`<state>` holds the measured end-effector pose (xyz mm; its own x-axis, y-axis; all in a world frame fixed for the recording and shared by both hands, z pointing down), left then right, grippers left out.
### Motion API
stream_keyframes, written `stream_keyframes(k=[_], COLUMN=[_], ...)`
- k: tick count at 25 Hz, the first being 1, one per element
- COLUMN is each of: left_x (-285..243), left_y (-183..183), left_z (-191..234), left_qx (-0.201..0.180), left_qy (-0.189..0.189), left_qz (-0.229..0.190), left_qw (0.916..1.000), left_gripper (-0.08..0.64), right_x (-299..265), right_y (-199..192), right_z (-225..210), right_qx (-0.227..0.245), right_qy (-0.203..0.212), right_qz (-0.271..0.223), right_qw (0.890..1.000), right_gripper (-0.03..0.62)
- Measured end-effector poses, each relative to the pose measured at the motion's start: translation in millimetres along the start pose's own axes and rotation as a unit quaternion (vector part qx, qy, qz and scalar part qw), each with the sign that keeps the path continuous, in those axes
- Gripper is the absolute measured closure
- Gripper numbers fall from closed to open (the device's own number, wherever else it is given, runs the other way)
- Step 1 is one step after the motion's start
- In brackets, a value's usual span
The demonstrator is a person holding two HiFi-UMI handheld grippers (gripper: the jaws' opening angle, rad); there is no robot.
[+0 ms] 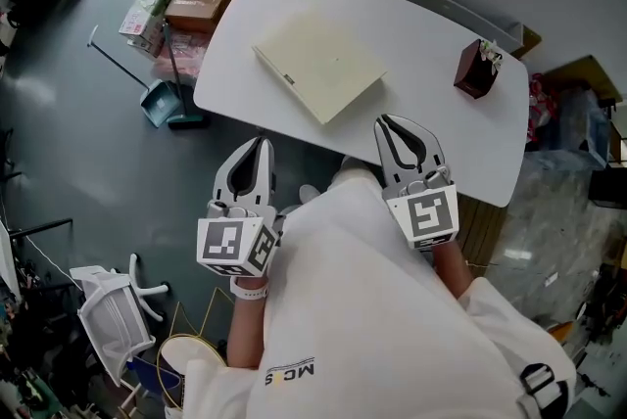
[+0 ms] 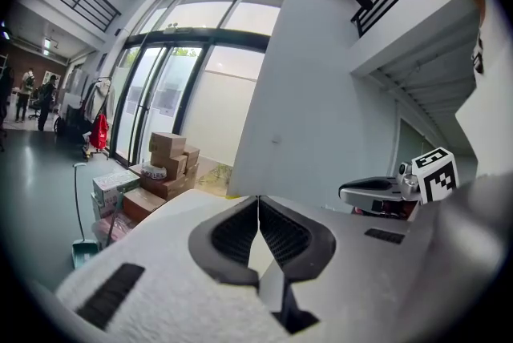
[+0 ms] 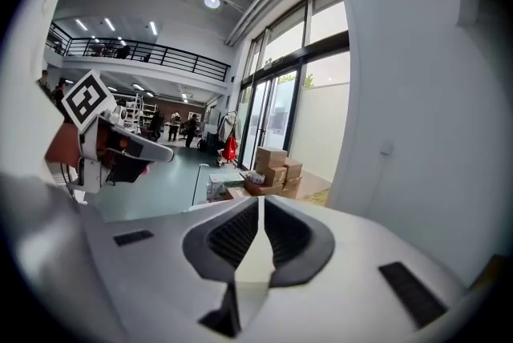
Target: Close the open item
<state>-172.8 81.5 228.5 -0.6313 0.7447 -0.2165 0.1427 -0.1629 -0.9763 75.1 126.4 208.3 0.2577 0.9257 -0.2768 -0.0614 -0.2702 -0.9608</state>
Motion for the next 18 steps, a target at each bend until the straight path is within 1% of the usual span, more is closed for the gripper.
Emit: stream_keyframes(k=[6,13,18], left_x=[4,6,8], left_y=[6,11,10], left_z=[-10,-15,-15], left_qx=[-0.018,-0.022,-0.021], left_qy=[-0.009,-0.014,-0.015], left_qz=[-0.005,-0.013,-0.011], left_qw=[0.9998,0.9996,0.9996], left_gripper=[0.531,0.531,0.531], right_x=[2,0,-1], right_y=[5,12,11], right_z=[5,10,14], right_qx=[-0.017,-0.028,-0.021], right_qy=[0.005,0.011,0.015], right_qz=[-0.018,-0.038,-0.029], right_qw=[1.000,0.999,0.999], right_gripper=[0.561,0.563,0.571])
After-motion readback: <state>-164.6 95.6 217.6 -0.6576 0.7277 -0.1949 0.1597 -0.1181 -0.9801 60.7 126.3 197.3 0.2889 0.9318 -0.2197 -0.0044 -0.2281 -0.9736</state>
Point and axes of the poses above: the fingertips, and each gripper's own axes: x backward along the fingers, z to its left, y out of its top, the point moved 8 cm from there along x, backward along the fingers, and after that the axes turned 14 degrees about -x, right-handed, at the moved point
